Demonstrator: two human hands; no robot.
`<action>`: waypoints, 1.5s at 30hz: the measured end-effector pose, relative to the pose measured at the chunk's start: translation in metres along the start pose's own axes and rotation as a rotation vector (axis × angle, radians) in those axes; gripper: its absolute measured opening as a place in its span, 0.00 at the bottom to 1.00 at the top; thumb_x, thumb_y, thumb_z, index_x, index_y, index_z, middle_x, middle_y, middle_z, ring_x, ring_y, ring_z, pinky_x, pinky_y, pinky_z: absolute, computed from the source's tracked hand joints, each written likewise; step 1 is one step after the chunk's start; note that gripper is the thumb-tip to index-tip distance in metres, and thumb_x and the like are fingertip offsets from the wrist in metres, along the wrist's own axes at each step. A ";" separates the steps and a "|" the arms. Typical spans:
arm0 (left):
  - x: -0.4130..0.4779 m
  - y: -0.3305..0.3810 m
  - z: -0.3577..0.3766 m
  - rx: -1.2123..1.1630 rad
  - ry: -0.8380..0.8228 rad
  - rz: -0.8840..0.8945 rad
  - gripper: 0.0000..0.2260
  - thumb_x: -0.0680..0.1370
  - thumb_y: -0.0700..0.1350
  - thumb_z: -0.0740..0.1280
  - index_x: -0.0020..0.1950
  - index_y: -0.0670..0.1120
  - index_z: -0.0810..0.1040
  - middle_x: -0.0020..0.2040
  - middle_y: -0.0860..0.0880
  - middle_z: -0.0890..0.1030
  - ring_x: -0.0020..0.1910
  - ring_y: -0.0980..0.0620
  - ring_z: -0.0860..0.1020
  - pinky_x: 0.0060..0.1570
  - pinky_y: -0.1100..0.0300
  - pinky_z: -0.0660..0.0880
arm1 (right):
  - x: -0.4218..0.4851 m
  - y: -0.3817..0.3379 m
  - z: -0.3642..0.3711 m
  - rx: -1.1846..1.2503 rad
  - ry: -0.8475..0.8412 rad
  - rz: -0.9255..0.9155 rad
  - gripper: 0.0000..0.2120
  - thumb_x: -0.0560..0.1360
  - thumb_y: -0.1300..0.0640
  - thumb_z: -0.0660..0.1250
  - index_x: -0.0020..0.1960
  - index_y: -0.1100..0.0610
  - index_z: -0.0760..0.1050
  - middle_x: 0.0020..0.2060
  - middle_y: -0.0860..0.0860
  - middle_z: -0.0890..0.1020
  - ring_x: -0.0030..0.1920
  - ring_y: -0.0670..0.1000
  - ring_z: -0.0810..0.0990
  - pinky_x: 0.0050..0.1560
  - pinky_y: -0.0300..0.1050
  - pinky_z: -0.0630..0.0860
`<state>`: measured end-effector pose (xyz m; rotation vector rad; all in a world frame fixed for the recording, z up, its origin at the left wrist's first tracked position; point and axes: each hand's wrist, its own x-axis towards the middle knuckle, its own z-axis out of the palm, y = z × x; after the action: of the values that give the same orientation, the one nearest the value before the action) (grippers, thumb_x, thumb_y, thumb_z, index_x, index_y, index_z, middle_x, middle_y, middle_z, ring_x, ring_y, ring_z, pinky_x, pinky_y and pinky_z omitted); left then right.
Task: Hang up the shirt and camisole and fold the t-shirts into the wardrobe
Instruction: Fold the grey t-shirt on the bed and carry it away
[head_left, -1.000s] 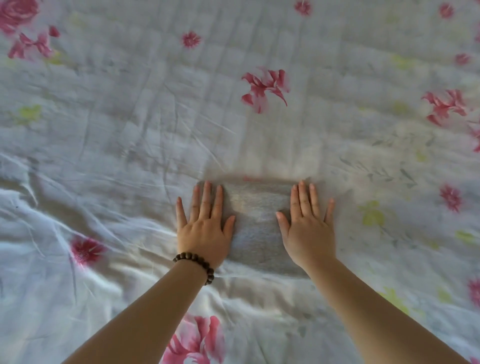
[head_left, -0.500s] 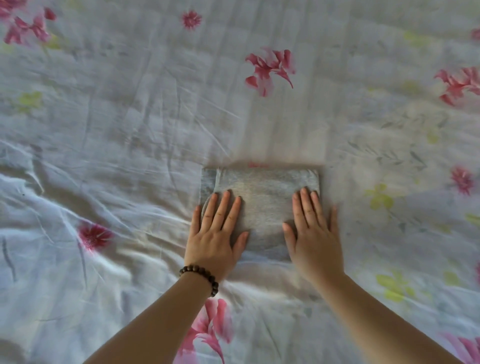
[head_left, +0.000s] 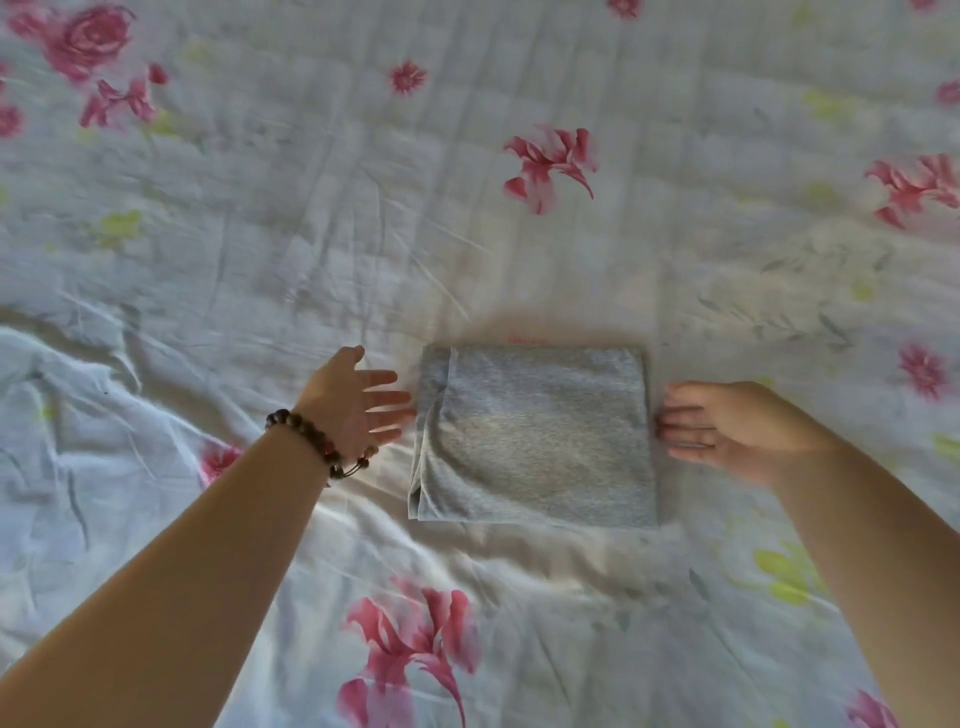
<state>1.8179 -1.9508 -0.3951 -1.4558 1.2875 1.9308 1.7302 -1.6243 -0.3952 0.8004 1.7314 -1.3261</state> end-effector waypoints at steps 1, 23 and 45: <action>0.003 0.001 -0.002 -0.006 -0.022 -0.021 0.23 0.81 0.56 0.53 0.61 0.39 0.74 0.57 0.38 0.79 0.57 0.39 0.78 0.59 0.45 0.73 | 0.000 -0.002 -0.001 -0.007 -0.030 0.051 0.11 0.80 0.56 0.59 0.57 0.62 0.72 0.50 0.59 0.78 0.52 0.57 0.76 0.58 0.54 0.71; 0.007 -0.014 0.016 0.371 -0.030 0.195 0.17 0.70 0.37 0.75 0.57 0.39 0.77 0.48 0.42 0.84 0.48 0.45 0.83 0.52 0.46 0.79 | -0.010 0.007 0.006 0.030 -0.116 0.001 0.05 0.74 0.65 0.68 0.43 0.56 0.76 0.30 0.50 0.84 0.33 0.48 0.82 0.36 0.43 0.78; -0.244 -0.057 0.012 0.240 -0.231 0.280 0.08 0.75 0.37 0.70 0.53 0.36 0.80 0.45 0.42 0.84 0.41 0.46 0.82 0.43 0.54 0.81 | -0.280 0.083 -0.064 0.372 -0.040 -0.180 0.03 0.75 0.65 0.66 0.43 0.60 0.75 0.36 0.56 0.80 0.34 0.52 0.79 0.35 0.41 0.78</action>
<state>1.9467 -1.8630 -0.1986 -0.9478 1.6126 1.9613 1.9227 -1.5462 -0.1806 0.8272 1.5746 -1.8081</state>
